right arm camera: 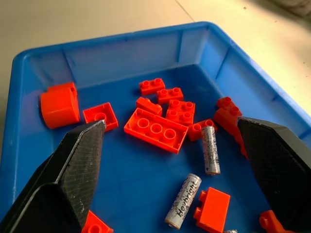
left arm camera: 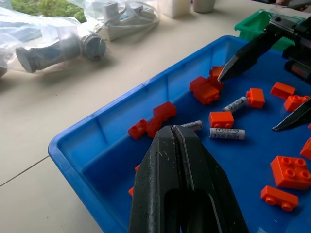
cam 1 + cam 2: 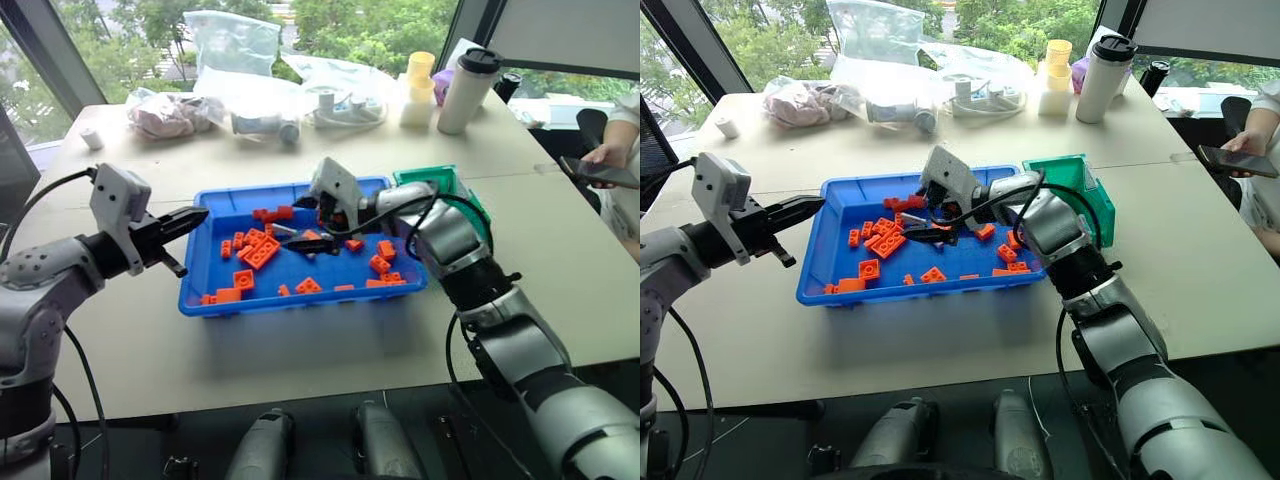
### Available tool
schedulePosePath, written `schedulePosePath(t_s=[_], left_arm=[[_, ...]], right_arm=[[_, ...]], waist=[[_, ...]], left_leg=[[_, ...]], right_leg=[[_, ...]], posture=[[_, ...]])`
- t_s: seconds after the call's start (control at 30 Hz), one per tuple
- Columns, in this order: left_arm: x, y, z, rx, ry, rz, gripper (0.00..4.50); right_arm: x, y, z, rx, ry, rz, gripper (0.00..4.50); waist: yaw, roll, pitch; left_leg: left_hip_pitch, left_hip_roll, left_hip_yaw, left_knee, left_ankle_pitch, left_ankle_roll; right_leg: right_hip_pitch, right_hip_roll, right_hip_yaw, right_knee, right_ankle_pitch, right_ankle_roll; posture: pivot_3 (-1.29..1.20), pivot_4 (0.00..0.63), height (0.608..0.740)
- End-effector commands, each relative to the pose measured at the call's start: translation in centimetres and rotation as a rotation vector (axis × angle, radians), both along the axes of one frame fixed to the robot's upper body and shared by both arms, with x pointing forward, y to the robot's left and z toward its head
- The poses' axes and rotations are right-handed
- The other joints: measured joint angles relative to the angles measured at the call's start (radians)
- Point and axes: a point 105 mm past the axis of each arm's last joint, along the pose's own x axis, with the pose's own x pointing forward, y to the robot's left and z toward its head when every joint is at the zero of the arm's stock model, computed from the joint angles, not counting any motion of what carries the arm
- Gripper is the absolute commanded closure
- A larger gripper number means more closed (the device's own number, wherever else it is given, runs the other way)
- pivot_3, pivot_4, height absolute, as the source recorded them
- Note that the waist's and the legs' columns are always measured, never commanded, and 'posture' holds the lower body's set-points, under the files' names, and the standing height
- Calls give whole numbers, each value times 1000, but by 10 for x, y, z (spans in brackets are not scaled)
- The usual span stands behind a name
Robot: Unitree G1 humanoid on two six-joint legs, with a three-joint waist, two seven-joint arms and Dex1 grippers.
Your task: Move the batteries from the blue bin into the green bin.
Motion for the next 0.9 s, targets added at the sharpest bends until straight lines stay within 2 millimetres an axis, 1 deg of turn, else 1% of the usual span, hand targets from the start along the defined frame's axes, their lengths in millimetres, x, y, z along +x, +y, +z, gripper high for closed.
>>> schedulePosePath(t_s=[0.03,0.13,0.27,0.4,0.5,0.6,0.67,0.7,0.9], left_arm=[[-6,-2,15,6,-73,2,4500],[-6,-3,14,-6,-83,25,4500],[-11,-6,10,-7,-79,27,4500],[-11,-1,11,-2,-93,62,4500],[-14,-3,10,2,-92,62,4500],[-14,-2,8,15,-93,74,4500],[-14,-2,11,14,-99,74,4500],[-14,-2,12,13,-101,72,4500],[-9,0,16,20,-117,83,4500]], right_arm=[[17,9,2,-41,-64,-15,57],[28,17,-6,-62,-59,-52,57],[40,26,-8,-89,-75,-119,57],[44,25,-15,-151,-101,-120,57],[45,26,-19,-167,-99,-133,57],[43,32,-23,-181,-99,-120,57],[41,36,-26,-190,-103,-118,561],[41,37,-26,-191,-104,-121,926],[44,44,-22,-167,-110,-165,3896]], waist=[[-1,0,0],[-5,0,0],[-10,0,0],[-8,0,0],[-8,0,0],[-8,0,0],[-9,0,0],[-10,0,0],[-9,0,0]], left_leg=[[0,0,0,0,0,0],[1,1,0,-1,0,0],[1,1,1,-3,1,-3],[0,1,0,-3,2,-3],[0,1,0,-3,1,-2],[0,1,0,-3,1,-2],[0,1,0,-3,1,-2],[0,1,0,-3,1,-2],[0,1,0,-3,1,-3]], right_leg=[[0,0,0,0,0,0],[-1,0,0,2,0,0],[-4,0,2,3,0,0],[-4,1,2,3,0,0],[-4,1,2,3,0,0],[-4,1,2,3,0,0],[-4,2,2,4,0,0],[-4,2,2,4,0,0],[-4,2,2,4,0,0]], posture=[[0,150,740],[0,150,740],[0,150,740],[0,150,740],[0,150,740],[0,150,740],[0,150,740],[0,150,740],[0,150,740]])
